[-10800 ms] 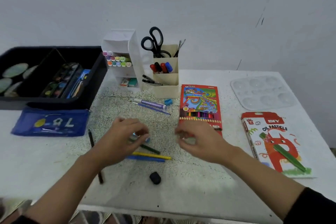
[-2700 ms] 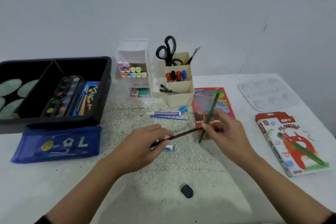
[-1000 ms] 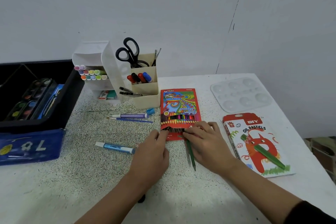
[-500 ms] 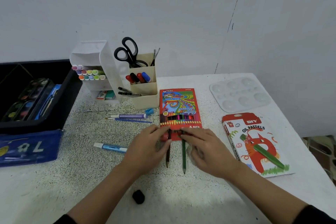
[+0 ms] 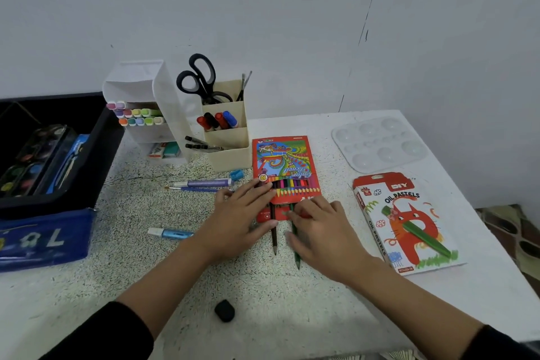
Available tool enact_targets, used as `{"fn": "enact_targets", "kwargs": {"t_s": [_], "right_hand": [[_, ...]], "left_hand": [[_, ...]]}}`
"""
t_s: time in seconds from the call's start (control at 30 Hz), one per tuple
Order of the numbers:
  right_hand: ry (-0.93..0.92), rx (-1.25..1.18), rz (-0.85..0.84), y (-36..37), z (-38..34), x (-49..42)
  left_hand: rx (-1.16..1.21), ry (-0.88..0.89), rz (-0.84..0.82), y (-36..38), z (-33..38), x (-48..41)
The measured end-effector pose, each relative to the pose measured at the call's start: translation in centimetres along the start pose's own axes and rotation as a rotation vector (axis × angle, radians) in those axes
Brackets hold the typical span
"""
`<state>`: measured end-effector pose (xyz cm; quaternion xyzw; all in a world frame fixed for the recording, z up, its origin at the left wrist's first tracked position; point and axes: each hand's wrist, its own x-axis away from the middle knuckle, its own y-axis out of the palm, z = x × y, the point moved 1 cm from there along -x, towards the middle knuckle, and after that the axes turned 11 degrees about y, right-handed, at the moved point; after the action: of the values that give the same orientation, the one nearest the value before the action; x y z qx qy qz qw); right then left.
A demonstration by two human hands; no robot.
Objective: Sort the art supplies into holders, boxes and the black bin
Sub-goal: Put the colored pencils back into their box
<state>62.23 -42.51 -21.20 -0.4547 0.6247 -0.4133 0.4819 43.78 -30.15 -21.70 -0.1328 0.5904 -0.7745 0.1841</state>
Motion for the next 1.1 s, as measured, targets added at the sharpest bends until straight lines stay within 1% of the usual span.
{"fn": "enact_targets", "kwargs": {"t_s": [0.07, 0.13, 0.23, 0.37, 0.43, 0.5, 0.6, 0.67, 0.73, 0.83, 0.9, 1.0, 1.07, 1.1], "right_hand": [[-0.034, -0.095, -0.078, -0.7, 0.5, 0.4], [-0.092, -0.164, -0.187, -1.4, 1.2, 0.9], [-0.15, -0.117, -0.288, -1.8, 2.1, 1.3], [-0.235, -0.1, -0.192, -1.3, 2.3, 1.0], [-0.285, -0.081, -0.175, -1.0, 2.3, 1.0], [-0.293, -0.073, -0.207, -1.0, 2.6, 1.0], [-0.27, -0.092, -0.31, -1.4, 3.0, 0.6], [-0.31, -0.064, -0.281, -1.5, 3.1, 0.1], [-0.344, -0.014, -0.209, -1.5, 3.0, -0.1], [-0.373, 0.028, -0.07, -0.9, 3.0, -0.2], [-0.372, 0.019, 0.026, -0.6, 3.3, -0.6], [-0.286, 0.011, 0.101, -0.1, 3.8, -1.7], [-0.179, -0.051, 0.06, 0.3, 4.0, -2.5], [-0.115, -0.122, 0.016, 0.6, 4.0, -2.9]], "left_hand": [[0.02, 0.034, -0.042, -0.5, 0.2, 0.1], [0.033, 0.077, -0.12, -1.0, 0.4, 0.4], [-0.055, 0.124, -0.204, -1.2, 0.5, 0.6], [-0.054, 0.13, -0.168, -0.9, 0.1, 0.4], [-0.042, 0.131, -0.143, -0.8, 0.0, 0.4], [-0.037, 0.118, -0.111, -0.7, -0.2, 0.4], [-0.04, 0.098, -0.035, -0.7, -0.5, 0.1], [-0.007, 0.063, -0.007, -0.7, -0.7, -0.3], [0.016, 0.017, -0.055, -0.8, -0.9, -0.8], [0.008, -0.014, -0.132, -1.2, -1.0, -1.5], [0.006, -0.02, -0.125, -1.5, -1.1, -1.7], [0.008, -0.028, -0.078, -1.4, -1.3, -1.8], [0.019, -0.035, -0.054, -1.3, -1.4, -1.9], [0.023, -0.034, -0.043, -1.3, -1.4, -2.0]]}}
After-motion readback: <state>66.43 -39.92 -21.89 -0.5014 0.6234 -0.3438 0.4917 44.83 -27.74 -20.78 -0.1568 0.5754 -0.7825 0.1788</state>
